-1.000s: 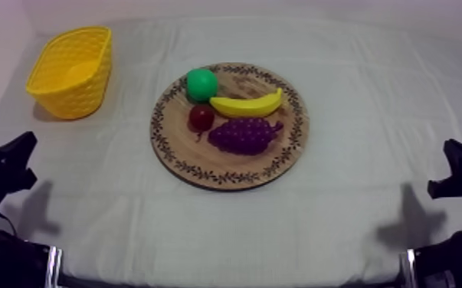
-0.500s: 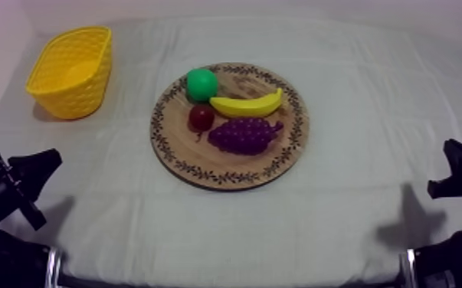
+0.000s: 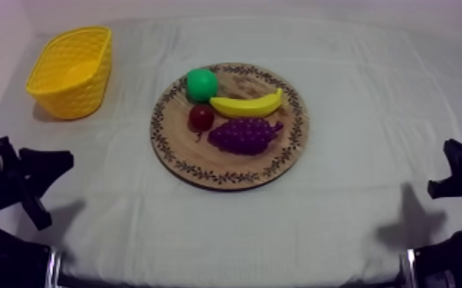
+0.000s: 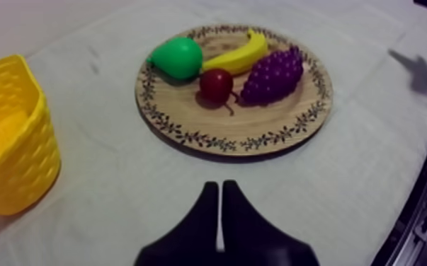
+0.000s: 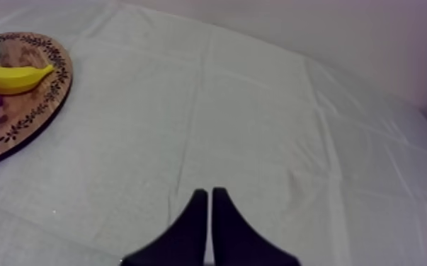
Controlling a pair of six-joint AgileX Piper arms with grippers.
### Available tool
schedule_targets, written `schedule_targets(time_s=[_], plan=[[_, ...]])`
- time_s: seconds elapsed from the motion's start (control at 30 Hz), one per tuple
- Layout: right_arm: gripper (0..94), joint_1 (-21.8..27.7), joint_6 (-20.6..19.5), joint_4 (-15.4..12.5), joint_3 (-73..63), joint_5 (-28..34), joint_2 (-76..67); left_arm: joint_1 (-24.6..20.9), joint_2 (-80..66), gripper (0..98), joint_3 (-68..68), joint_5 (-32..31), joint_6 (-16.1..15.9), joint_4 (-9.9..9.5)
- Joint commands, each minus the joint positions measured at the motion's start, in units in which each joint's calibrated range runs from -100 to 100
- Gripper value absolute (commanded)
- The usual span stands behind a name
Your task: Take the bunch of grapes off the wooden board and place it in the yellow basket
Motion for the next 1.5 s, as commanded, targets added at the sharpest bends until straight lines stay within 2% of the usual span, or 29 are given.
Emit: schedule_targets(time_s=[0.0, 0.23, 0.43, 0.63, 0.77, 1.2, 1.47], plan=[[0.3, 0.02, 0.01, -0.02, -0.04, 0.00, 0.00, -0.29, 8.72, 0.0, -6.72, 3.60, -2.62, 1.42], [0.3, 0.02, 0.01, -0.02, -0.04, 0.00, 0.00, -1.35, 24.18, 0.0, -23.92, 15.50, -9.23, 5.47], [0.3, 0.02, 0.01, -0.02, -0.04, 0.00, 0.00, -1.12, 35.84, 0.0, -39.09, 26.72, -11.68, 5.94], [0.3, 0.02, 0.01, -0.02, -0.04, 0.00, 0.00, 1.15, 46.14, 0.0, -53.43, 36.37, -11.79, 3.50], [0.3, 0.02, -0.02, -0.02, -0.04, 0.00, 0.00, 3.36, 52.68, 0.0, -61.79, 40.58, -11.82, 1.70], [0.3, 0.02, 0.01, -0.02, -0.04, 0.00, 0.00, 11.23, 72.57, 0.0, -81.04, 45.02, -11.19, -3.66], [0.3, 0.02, 0.01, -0.02, -0.04, 0.00, 0.00, 13.80, 81.75, 0.0, -90.50, 48.20, -11.19, -4.50]])
